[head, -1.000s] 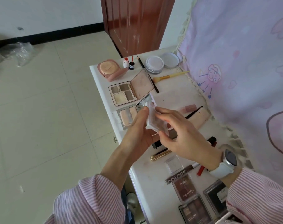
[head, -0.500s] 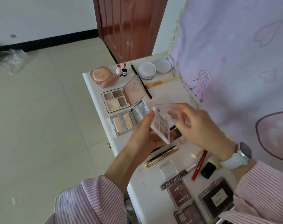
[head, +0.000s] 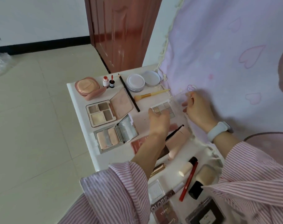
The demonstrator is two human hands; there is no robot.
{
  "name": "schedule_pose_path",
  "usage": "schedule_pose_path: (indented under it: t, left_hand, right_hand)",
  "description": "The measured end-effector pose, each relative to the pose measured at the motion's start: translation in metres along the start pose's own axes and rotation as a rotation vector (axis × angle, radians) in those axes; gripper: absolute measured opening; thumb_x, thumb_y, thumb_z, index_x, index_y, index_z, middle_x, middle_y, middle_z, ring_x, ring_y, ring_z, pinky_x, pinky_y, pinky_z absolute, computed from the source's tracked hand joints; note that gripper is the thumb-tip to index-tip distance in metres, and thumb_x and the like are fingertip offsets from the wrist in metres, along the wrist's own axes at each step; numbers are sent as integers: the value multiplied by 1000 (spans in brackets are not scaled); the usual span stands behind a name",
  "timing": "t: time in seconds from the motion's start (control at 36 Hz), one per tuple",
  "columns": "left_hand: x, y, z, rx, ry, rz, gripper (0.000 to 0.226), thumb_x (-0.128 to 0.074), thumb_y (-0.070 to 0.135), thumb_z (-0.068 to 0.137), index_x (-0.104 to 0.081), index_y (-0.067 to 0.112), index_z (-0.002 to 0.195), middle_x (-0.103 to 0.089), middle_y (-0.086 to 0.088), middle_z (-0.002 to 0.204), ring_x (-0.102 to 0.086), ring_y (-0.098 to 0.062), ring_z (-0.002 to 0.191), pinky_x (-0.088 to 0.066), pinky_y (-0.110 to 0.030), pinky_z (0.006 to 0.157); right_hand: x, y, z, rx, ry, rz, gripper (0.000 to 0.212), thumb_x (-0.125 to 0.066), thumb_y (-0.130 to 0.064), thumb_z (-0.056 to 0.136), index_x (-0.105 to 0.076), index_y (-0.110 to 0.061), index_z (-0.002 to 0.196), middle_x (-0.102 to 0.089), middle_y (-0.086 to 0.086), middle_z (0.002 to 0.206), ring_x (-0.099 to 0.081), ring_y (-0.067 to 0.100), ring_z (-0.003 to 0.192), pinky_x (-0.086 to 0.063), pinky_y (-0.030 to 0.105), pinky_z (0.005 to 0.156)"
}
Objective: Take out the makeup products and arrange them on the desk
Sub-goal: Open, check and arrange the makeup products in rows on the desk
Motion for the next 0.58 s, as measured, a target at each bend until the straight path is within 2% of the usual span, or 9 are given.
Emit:
schedule_pose_path:
  t: [0.06,0.11,0.17,0.25,0.31,0.36,0.44,0.53,0.58]
  left_hand:
    - [1,0,11,-52,63,41,49,-42,17,95,-23,13,140,-39,1,134,-49,-15,104,-36,-23,85]
    - [0,-2,21,-65,99,113,54,-44,20,93,-20,14,141,-37,-6,142,-39,-24,125,-35,-36,102]
    - [-1,-6,32,-63,108,221,64,-45,21,90,-13,13,145,-31,-9,147,-27,-29,135,-28,-47,109]
    - [-1,-8,40,-87,128,348,62,-46,14,81,-24,9,138,-35,-10,142,-24,-31,131,-26,-51,107]
    - [-2,-8,43,-86,122,395,59,-46,12,80,-26,10,135,-34,-10,141,-24,-30,127,-24,-50,107]
    - [-4,-8,46,-71,104,419,59,-45,10,81,-23,12,135,-33,-11,139,-26,-31,125,-24,-49,107]
    - [-7,-9,49,-50,70,483,70,-45,12,85,-9,17,144,-28,-11,141,-27,-33,126,-23,-47,109]
    - [-7,-8,50,-51,56,539,72,-44,13,86,-5,20,146,-29,-10,141,-26,-33,126,-21,-46,109]
    - [-6,-8,50,-60,43,583,73,-43,12,86,-3,20,147,-30,-9,141,-25,-31,128,-20,-42,109]
  right_hand:
    - [-5,1,10,-13,-4,56,29,-33,0,93,-50,3,117,-53,13,115,-60,35,99,-48,51,87]
    - [-9,2,17,-28,1,79,30,-35,3,91,-50,7,117,-45,18,129,-53,37,113,-45,53,92]
    - [-15,4,25,-50,-11,67,33,-36,-4,91,-50,5,119,-44,22,133,-46,37,122,-39,51,100]
    - [-26,14,36,-140,-43,118,47,-35,-21,81,-51,-4,121,-55,22,121,-51,36,117,-44,49,97]
    - [-33,23,43,-141,-48,128,50,-32,-24,80,-51,-5,122,-59,22,116,-54,37,113,-45,49,95]
    - [-33,18,44,-115,-74,66,45,-32,-20,83,-52,-1,119,-59,24,113,-51,37,114,-41,47,98]
    - [-29,14,46,10,-57,-111,34,-39,5,83,-50,6,114,-57,25,108,-48,37,110,-37,39,96]
    - [-32,8,44,177,-30,-335,48,-45,0,87,-38,1,134,-40,21,137,-35,34,129,-30,36,104]
    - [-31,2,37,314,73,-475,44,-41,0,85,-46,1,128,-47,21,130,-41,35,122,-41,40,97]
Point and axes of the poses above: each hand's wrist, its own z-axis towards the middle knuckle, its own x-axis out of the back of the hand, y = z × x, the point moved 5 cm from there along z, towards the middle knuckle
